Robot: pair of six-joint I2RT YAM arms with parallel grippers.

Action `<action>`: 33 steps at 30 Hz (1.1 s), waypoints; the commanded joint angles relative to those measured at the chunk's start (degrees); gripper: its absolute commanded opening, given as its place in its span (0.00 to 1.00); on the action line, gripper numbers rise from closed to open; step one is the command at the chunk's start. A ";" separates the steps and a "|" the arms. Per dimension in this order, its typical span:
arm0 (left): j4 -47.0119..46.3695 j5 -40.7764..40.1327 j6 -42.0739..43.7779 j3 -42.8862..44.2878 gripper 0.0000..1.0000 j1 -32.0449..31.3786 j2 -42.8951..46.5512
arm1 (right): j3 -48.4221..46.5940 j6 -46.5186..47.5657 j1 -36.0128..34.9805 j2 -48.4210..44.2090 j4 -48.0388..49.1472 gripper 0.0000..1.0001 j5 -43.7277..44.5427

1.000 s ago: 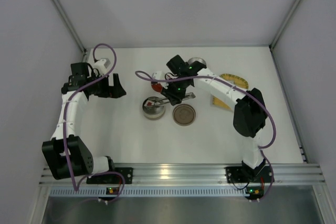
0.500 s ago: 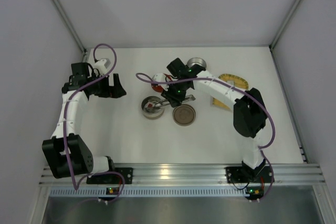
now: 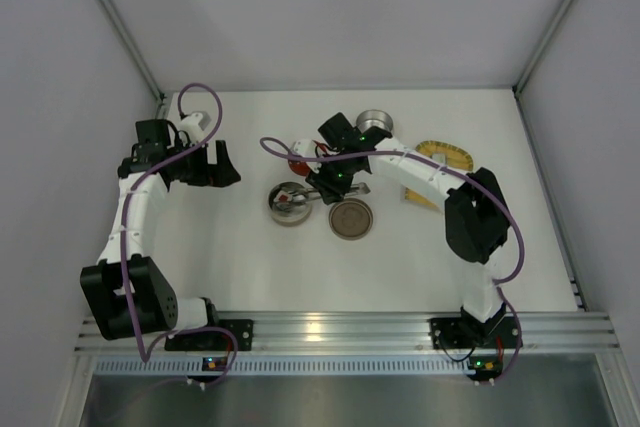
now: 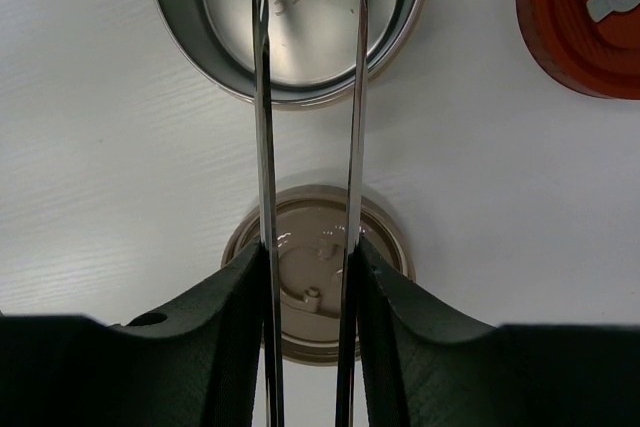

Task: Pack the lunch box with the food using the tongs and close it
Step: Place the fake food in the packing box, then pick up the fake food from the plate.

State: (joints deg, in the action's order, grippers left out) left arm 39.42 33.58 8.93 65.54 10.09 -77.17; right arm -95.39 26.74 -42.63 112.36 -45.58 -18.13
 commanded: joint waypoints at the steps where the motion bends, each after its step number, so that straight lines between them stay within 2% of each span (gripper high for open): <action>1: -2.59 0.96 0.30 -0.41 0.98 0.28 -0.18 | -0.58 -0.55 -1.49 -2.84 4.36 0.25 -1.38; 4: -2.50 1.05 0.30 -0.50 0.98 0.28 -0.18 | -0.32 -0.64 -1.49 -2.67 4.36 0.30 -1.38; 8: -2.42 1.05 0.39 -0.50 0.98 0.28 -0.09 | -0.41 -0.81 -1.58 -2.93 4.36 0.42 -1.64; 13: -2.16 0.96 0.39 -0.06 0.98 0.28 -0.09 | -1.20 -0.81 -1.49 -3.46 3.75 0.49 -1.12; 33: -1.27 1.22 -0.05 0.82 0.98 0.28 0.79 | -2.60 0.50 -1.40 -9.26 0.94 0.50 1.16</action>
State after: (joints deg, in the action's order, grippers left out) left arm 39.44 33.61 8.91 65.45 10.09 -77.17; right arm -95.35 26.06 -42.65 107.18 -45.74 -17.37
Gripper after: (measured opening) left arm 0.983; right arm 0.498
